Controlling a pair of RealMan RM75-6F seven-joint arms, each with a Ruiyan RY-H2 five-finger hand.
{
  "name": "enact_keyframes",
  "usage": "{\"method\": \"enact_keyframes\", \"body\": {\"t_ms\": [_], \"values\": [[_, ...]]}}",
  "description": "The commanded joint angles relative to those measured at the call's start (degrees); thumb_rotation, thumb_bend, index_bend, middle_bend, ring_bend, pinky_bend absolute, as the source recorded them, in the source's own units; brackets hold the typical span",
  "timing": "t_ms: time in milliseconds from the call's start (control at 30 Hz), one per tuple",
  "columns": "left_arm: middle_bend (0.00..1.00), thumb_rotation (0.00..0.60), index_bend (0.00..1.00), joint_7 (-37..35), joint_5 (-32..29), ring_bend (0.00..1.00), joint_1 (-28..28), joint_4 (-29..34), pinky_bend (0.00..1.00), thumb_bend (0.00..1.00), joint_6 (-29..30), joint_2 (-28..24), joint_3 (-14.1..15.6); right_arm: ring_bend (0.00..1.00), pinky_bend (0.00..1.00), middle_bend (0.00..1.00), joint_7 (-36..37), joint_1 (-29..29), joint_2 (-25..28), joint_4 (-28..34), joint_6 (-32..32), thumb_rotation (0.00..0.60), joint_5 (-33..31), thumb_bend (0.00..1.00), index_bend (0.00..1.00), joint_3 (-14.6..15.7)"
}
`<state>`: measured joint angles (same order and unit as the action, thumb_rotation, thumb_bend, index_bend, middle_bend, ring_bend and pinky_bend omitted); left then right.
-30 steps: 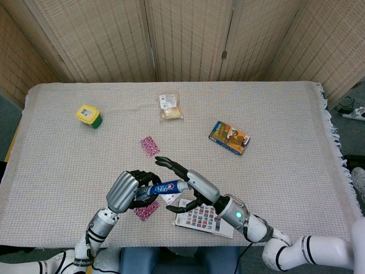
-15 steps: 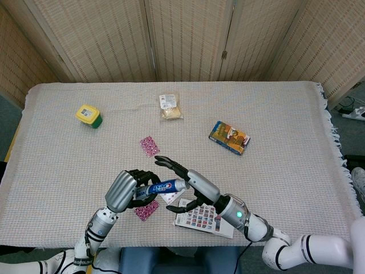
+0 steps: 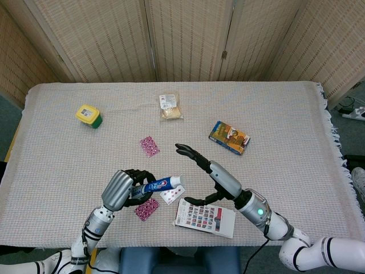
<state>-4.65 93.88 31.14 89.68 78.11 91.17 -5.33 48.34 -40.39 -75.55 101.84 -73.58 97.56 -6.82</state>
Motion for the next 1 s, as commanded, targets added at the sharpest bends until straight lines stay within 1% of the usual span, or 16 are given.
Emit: {"method": "enact_keyframes", "body": {"t_ms": [33,133,233,500,533,633,733,800,833,933,1000], "values": [[0.83,0.6,0.78,1.7,-4.5,0.69,0.3,-0.7,0.66,0.77,-3.9,-1.0,-0.7,0.0,0.0,0.0,-1.2,1.3,3.1,1.4,-1.8,0.577,0.7,0.32,0.0,0.2],[0.83,0.6,0.77,4.5,-9.7,0.68,0.6,-2.4,0.64,0.77,-7.8,-1.2,-1.5,0.0,0.0,0.0,-2.3,2.6,5.6,1.7,-2.9,0.575,0.8,0.33,0.0,0.6],[0.83,0.6,0.76,6.5,-14.4,0.67,0.7,-4.2,0.63,0.77,-10.4,-0.6,-2.7,0.0,0.0,0.0,-2.9,3.9,7.2,1.4,-3.7,0.574,0.7,0.33,0.0,1.4],[0.83,0.6,0.75,18.6,-25.8,0.66,1.1,-9.9,0.62,0.78,-13.5,2.4,-5.2,0.0,0.0,0.0,-5.0,6.7,9.0,-1.0,-4.9,0.575,0.7,0.33,0.0,3.3],[0.83,0.6,0.74,20.3,-27.6,0.66,1.1,-10.2,0.62,0.78,-13.9,2.7,-5.5,0.0,0.0,0.0,-5.2,6.9,9.1,-1.3,-4.9,0.575,0.6,0.33,0.0,3.5],[0.8,0.6,0.71,22.8,-30.2,0.64,1.3,-11.0,0.61,0.78,-14.6,3.2,-5.9,0.0,0.0,0.0,-5.5,7.4,9.2,-1.8,-4.9,0.575,0.6,0.32,0.0,3.8],[0.76,0.6,0.64,24.9,-32.4,0.6,1.5,-12.1,0.59,0.78,-15.5,3.7,-5.9,0.0,0.0,0.0,-5.3,7.8,9.3,-2.3,-4.8,0.574,0.6,0.33,0.0,4.2],[0.71,0.6,0.56,25.5,-33.5,0.56,1.5,-12.1,0.57,0.77,-16.2,3.7,-5.8,0.0,0.0,0.0,-5.7,8.0,9.3,-2.5,-4.7,0.575,0.7,0.33,0.0,4.4],[0.67,0.6,0.51,26.0,-34.2,0.53,1.6,-12.0,0.56,0.75,-16.6,3.6,-5.8,0.0,0.0,0.0,-5.9,8.1,9.4,-2.6,-4.7,0.575,0.7,0.33,0.0,4.4],[0.47,0.6,0.29,27.1,-36.0,0.36,1.5,-10.6,0.47,0.6,-17.2,2.9,-5.9,0.0,0.0,0.0,-6.7,8.6,9.9,-2.9,-4.8,0.575,0.9,0.33,0.0,4.8],[0.39,0.6,0.2,26.6,-36.0,0.29,1.1,-9.4,0.42,0.56,-16.5,2.3,-6.1,0.0,0.0,0.0,-7.4,9.1,10.4,-3.2,-4.7,0.575,0.8,0.33,0.0,5.1]]}}
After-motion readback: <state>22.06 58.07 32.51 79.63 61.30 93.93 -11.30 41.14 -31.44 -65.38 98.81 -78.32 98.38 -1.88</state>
